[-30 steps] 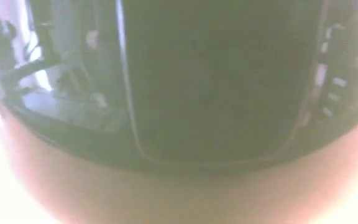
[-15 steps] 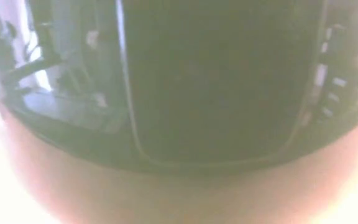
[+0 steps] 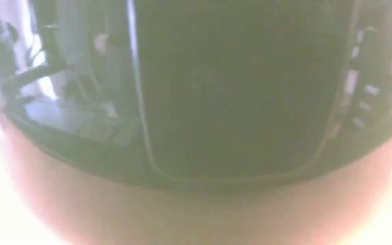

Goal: Pick & Place Mini bowls
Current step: Stack the top white bowl on top of the white bowl on the shelf

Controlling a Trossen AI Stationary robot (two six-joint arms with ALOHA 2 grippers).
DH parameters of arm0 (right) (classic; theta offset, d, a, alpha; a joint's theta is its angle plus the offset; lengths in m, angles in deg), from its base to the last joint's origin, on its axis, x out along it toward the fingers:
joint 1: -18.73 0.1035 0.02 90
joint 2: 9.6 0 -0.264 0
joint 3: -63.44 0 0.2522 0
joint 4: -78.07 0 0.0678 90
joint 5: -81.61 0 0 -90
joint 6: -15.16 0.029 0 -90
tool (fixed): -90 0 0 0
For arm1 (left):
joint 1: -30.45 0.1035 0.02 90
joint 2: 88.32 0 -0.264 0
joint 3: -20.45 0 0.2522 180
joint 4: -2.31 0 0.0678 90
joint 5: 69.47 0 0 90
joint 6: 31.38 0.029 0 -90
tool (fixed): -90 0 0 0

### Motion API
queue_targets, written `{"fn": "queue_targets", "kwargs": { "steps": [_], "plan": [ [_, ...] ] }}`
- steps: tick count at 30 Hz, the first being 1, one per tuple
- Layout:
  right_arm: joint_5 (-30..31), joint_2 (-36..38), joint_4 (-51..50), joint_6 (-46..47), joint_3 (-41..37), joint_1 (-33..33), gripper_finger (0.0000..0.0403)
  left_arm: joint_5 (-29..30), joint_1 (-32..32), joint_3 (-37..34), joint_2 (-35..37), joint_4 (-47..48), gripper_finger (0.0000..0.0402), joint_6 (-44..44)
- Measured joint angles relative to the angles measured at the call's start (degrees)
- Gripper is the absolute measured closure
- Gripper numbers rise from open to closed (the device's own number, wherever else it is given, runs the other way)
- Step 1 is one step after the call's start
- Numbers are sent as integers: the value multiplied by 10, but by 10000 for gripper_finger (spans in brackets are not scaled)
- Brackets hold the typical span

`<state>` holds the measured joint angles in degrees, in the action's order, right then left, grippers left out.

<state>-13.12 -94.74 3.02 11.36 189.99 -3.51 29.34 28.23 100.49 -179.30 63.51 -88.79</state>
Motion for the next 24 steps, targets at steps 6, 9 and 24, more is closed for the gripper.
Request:
{"fn": "queue_targets", "kwargs": {
  "steps": [6, 9, 24],
  "plan": [
    [-29, -1, -18, -13, 0, 0, 394, -26, 0, 0, -28, -1, 325, 15],
    [-29, -1, -20, -13, 0, 0, 394, -35, 0, 0, -34, -3, 325, 19],
    [-29, 0, -20, -26, 0, 0, 394, -60, 0, 0, -31, -10, 325, 38]
  ]
}}
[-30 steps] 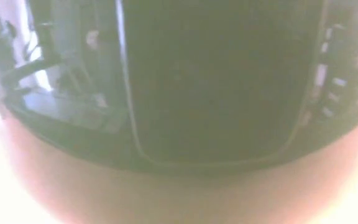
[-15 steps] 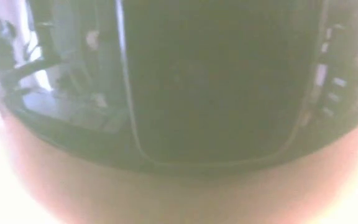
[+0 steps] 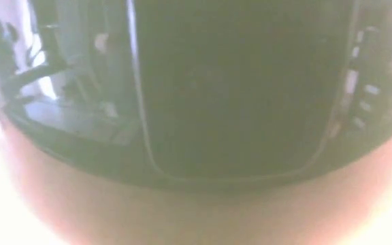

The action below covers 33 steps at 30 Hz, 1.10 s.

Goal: Pick & Place Mini bowls
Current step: Stack the top white bowl on top of the white bowl on the shelf

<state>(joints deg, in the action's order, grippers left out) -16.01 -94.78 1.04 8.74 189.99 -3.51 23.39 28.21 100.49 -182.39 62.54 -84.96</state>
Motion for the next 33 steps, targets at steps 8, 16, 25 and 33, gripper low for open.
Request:
{"fn": "queue_targets", "kwargs": {
  "steps": [8, 16, 25, 33],
  "plan": [
    [0, 0, 0, 0, 0, 0, 394, 0, 0, 0, -2, -20, 325, 14],
    [0, 0, 0, -3, 0, 0, 394, 8, 0, 0, -16, -26, 325, 13],
    [1, 0, 0, -6, 0, 0, 394, 2, -1, 0, -56, -51, 325, 12],
    [1, 0, 0, -10, 0, 0, 394, -6, -1, 0, -58, -56, 373, 19]
  ]
}}
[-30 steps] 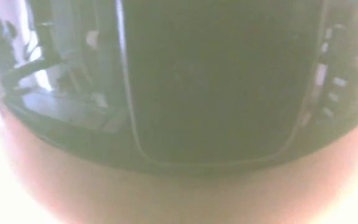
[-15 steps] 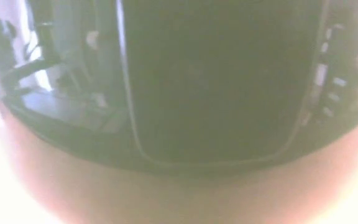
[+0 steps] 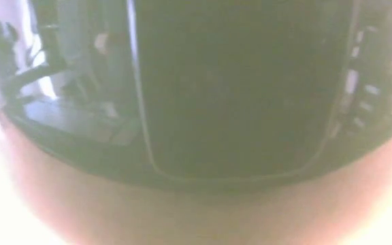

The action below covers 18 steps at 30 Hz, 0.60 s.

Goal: Pick & Place Mini bowls
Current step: Stack the top white bowl on top of the white bowl on the shelf

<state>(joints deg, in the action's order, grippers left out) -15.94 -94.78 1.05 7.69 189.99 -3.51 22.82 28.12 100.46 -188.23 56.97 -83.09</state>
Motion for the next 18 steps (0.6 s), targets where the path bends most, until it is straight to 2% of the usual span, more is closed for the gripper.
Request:
{"fn": "queue_targets", "kwargs": {
  "steps": [2, 9, 18],
  "plan": [
    [0, 0, 0, 0, 0, 0, 394, -4, 0, 1, 3, -4, 390, 1],
    [0, 0, 0, -3, 0, 0, 394, -6, 3, 0, 17, 1, 397, 7],
    [0, 0, 0, -14, 0, 0, 394, -11, 30, -2, 94, 39, 399, 11]
  ]
}}
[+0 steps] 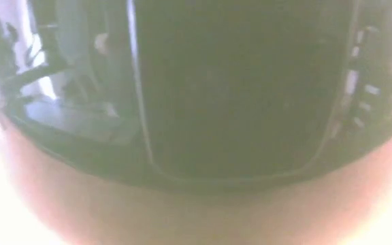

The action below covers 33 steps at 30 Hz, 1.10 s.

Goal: Pick & Place Mini bowls
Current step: Stack the top white bowl on top of the white bowl on the shelf

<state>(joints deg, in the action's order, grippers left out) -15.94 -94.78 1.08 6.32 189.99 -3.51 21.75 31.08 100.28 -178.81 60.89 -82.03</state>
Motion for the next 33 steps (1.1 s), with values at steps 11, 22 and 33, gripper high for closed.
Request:
{"fn": "queue_targets", "kwargs": {
  "steps": [11, 22, 33],
  "plan": [
    [0, 0, 1, -3, 0, 0, 394, -7, 89, 102, 62, 121, 399, 93],
    [0, 0, 1, -7, 0, 0, 394, -59, 234, 254, 21, 220, 400, 309],
    [0, 0, 1, -6, 0, 0, 394, -128, 350, 319, -47, 251, 400, 477]
  ]
}}
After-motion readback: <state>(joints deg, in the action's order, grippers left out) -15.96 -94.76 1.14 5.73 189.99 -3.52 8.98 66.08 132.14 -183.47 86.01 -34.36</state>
